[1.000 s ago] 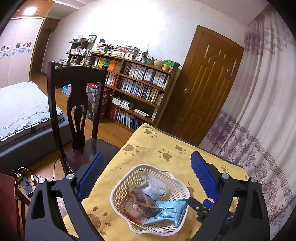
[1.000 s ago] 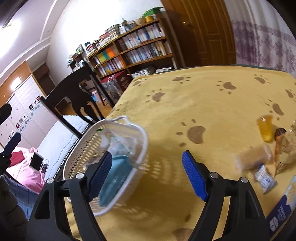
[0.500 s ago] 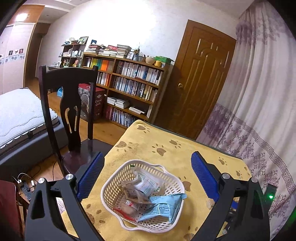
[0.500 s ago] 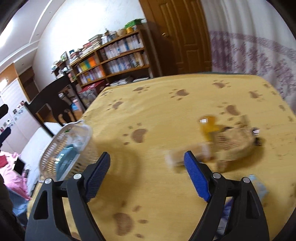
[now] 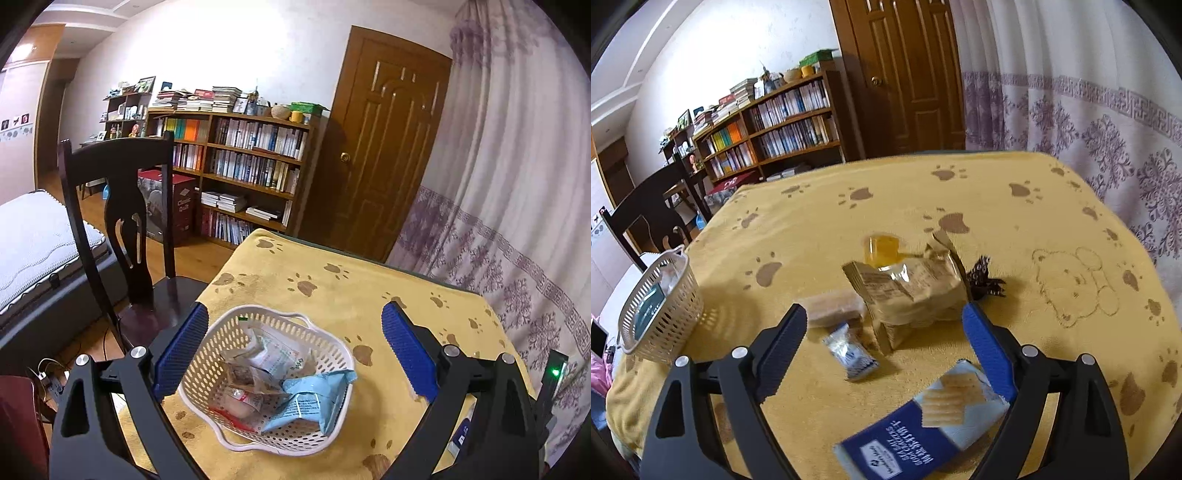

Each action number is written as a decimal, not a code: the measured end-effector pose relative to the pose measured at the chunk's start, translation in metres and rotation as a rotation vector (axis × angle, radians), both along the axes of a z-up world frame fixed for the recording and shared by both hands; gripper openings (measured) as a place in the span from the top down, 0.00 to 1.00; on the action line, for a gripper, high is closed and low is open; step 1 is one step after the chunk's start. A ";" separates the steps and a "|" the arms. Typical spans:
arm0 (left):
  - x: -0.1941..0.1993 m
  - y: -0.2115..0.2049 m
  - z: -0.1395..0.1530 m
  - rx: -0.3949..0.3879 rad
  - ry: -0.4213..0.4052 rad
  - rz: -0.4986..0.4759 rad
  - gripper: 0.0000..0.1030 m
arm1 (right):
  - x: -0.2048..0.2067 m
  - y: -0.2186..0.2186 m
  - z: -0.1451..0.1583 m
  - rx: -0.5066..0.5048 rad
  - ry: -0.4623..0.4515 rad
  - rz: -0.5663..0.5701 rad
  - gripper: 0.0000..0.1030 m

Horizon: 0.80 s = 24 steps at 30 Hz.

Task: Organize snacks
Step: 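Reach the right tool to the tan bread packet and close on it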

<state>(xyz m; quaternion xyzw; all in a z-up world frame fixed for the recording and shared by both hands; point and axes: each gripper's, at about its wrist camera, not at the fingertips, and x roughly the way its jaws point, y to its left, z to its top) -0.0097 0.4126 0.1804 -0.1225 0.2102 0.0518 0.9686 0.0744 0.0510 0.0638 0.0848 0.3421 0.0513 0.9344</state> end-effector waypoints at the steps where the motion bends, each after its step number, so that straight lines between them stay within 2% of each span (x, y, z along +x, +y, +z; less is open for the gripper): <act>1: 0.001 -0.003 -0.001 0.005 0.002 -0.006 0.07 | 0.002 -0.001 -0.003 -0.004 0.009 -0.001 0.16; 11: 0.008 -0.020 -0.008 0.045 0.021 -0.056 0.07 | 0.038 0.007 -0.023 -0.128 0.077 0.048 0.15; 18: 0.013 -0.030 -0.015 0.060 0.044 -0.083 0.07 | 0.064 0.004 -0.029 -0.118 0.124 0.063 0.14; 21: 0.016 -0.034 -0.018 0.069 0.054 -0.093 0.07 | 0.064 0.011 -0.032 -0.155 0.132 0.064 0.16; 24: 0.018 -0.039 -0.022 0.080 0.066 -0.105 0.07 | 0.059 0.017 -0.034 -0.201 0.121 0.066 0.23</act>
